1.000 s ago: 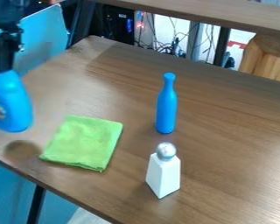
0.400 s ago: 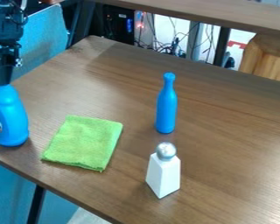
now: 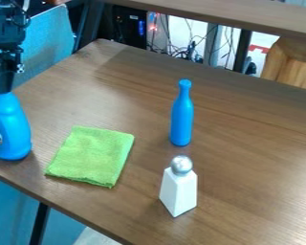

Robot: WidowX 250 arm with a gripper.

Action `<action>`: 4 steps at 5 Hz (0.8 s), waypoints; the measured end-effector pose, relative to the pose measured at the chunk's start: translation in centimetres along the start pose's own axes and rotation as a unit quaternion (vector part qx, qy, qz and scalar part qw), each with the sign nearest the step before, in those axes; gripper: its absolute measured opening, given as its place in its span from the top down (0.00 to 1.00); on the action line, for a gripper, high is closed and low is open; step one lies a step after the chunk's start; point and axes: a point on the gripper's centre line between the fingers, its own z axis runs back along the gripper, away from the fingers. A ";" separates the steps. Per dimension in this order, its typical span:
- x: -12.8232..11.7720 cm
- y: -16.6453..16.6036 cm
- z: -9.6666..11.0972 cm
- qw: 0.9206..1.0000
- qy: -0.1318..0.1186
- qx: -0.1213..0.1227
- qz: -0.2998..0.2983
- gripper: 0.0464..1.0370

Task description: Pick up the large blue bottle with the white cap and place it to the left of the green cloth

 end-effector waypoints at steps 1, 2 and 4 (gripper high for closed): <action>0.0 0.0 0.0 1.000 0.000 0.000 0.000 0.56; 0.0 0.0 0.0 1.000 0.000 0.001 0.000 0.56; -1.3 -0.5 1.0 1.000 -0.013 0.009 0.008 0.18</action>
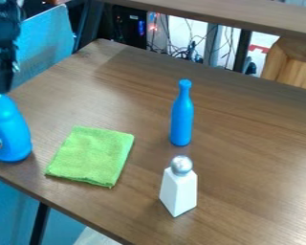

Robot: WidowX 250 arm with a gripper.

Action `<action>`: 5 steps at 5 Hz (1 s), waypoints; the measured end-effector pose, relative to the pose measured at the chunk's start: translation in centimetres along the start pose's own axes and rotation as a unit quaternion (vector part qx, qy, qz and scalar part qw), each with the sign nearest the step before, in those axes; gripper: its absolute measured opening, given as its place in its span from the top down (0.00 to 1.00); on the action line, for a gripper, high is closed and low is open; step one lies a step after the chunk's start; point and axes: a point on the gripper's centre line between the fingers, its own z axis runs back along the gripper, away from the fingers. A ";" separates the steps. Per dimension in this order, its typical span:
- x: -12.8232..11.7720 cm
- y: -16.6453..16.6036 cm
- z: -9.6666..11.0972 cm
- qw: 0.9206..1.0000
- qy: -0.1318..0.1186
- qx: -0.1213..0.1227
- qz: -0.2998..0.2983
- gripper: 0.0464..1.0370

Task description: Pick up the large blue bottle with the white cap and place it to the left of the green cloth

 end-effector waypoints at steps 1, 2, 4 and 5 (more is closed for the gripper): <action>-0.3 -0.8 1.5 0.999 -0.044 -0.004 -0.030 0.02; -0.5 -1.4 2.0 0.997 -0.066 -0.009 -0.047 0.03; 0.1 -4.1 4.8 0.991 -0.103 0.014 -0.089 0.03; 1.1 -6.4 5.3 0.987 -0.109 0.022 -0.114 0.03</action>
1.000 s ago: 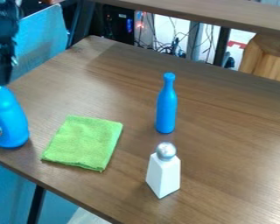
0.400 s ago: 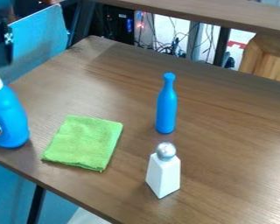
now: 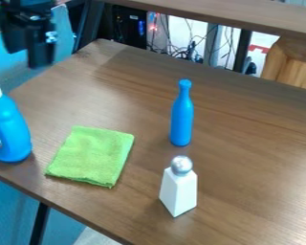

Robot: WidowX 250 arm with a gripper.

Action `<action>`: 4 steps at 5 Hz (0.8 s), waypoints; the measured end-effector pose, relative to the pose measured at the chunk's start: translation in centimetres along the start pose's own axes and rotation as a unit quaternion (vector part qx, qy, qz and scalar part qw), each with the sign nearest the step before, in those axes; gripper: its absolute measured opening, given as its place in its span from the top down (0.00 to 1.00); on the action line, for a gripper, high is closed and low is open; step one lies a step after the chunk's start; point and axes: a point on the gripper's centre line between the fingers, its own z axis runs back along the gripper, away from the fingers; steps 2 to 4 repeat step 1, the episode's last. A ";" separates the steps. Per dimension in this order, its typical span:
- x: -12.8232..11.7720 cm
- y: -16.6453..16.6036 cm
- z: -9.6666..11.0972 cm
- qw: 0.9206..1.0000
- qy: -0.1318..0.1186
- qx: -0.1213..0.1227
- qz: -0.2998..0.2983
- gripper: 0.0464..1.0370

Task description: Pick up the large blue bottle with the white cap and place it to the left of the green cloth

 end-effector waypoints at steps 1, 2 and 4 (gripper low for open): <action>1.1 -2.0 -0.2 1.000 -0.001 0.000 -0.026 0.03; 1.1 -2.0 -0.2 1.000 -0.001 0.000 -0.026 0.03; 1.1 -2.0 -0.2 1.000 -0.001 0.000 -0.026 0.03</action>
